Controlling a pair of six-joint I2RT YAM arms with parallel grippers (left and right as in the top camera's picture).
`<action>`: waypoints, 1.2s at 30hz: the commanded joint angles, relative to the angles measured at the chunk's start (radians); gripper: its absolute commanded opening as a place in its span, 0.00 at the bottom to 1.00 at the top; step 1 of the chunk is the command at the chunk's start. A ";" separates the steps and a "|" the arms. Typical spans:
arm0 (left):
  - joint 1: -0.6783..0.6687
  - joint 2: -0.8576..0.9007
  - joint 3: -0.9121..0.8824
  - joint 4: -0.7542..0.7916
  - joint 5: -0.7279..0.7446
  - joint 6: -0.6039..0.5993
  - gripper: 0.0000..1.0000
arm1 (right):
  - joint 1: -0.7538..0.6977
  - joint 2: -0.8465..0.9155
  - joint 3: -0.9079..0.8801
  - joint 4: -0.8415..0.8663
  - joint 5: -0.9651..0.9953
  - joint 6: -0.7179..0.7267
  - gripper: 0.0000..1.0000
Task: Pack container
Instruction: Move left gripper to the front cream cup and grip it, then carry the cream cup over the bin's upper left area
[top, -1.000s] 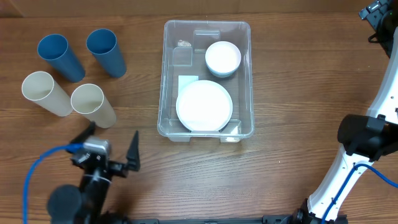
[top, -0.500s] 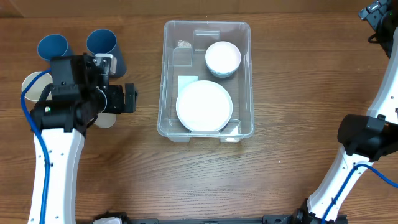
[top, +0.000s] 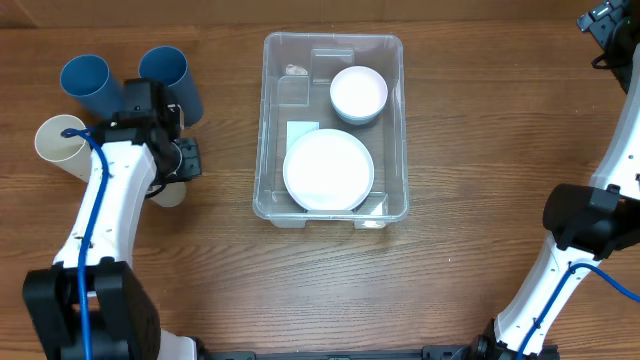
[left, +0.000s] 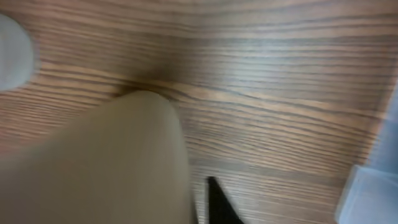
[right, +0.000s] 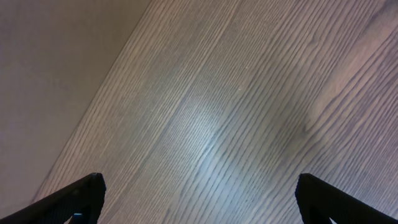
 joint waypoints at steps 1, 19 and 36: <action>0.004 -0.009 0.038 -0.018 -0.011 -0.024 0.04 | 0.002 -0.031 0.024 0.003 0.007 0.007 1.00; -0.618 0.003 0.477 0.095 -0.173 0.009 0.04 | 0.002 -0.031 0.024 0.003 0.007 0.007 1.00; -0.500 0.341 0.477 0.268 -0.149 -0.128 0.04 | 0.002 -0.031 0.024 0.003 0.007 0.007 1.00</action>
